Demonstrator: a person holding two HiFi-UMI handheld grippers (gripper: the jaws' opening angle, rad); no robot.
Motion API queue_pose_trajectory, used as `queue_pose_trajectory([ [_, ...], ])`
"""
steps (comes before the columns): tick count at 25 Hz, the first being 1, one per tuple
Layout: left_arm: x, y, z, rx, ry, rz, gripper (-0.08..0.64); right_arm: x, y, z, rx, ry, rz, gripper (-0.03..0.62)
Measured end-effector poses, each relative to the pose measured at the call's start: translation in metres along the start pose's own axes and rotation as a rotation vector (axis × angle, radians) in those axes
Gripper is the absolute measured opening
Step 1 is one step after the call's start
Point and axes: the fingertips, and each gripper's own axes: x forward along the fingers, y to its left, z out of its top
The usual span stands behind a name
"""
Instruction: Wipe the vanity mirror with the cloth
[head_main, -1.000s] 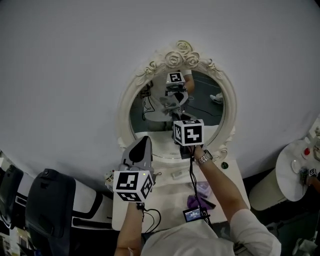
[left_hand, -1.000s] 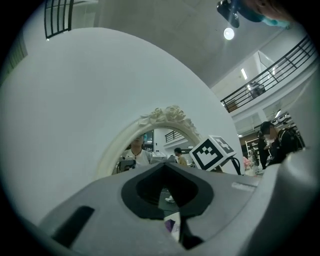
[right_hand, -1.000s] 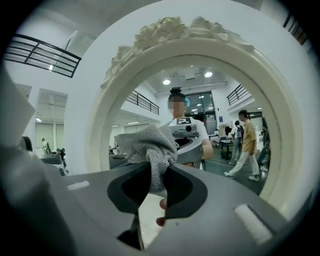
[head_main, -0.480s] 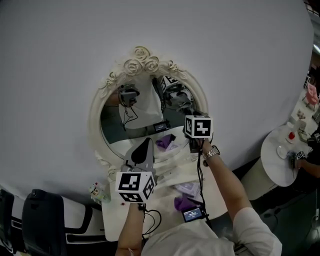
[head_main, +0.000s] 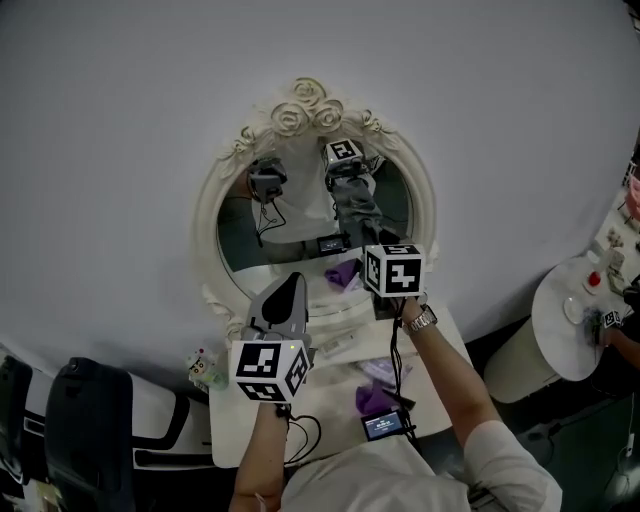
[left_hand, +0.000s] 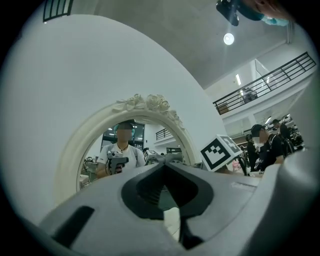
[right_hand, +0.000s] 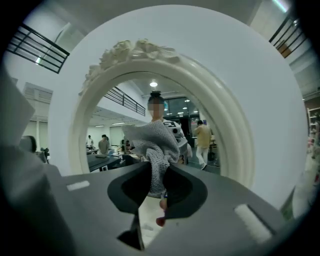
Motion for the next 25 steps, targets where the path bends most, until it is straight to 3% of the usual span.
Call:
queue_pose_trajectory([
  [7,-0.040,0.052,-0.006,0.000,0.026,0.137,0.000,0.022,0.138,-0.027,-0.051,0.051,0.244,0.066],
  [13,-0.083,0.093,-0.010,0.003,0.040,0.258,0.000,0.046,0.229,-0.058,-0.086,0.110,0.387,0.066],
  [20,-0.114,0.122,-0.017,0.018,0.074,0.340,0.000,0.065,0.271,-0.071,-0.069,0.139,0.440,0.066],
  [25,-0.103,0.114,-0.020,0.025,0.082,0.311,0.000,0.072,0.253,-0.069,-0.060,0.136,0.402,0.066],
])
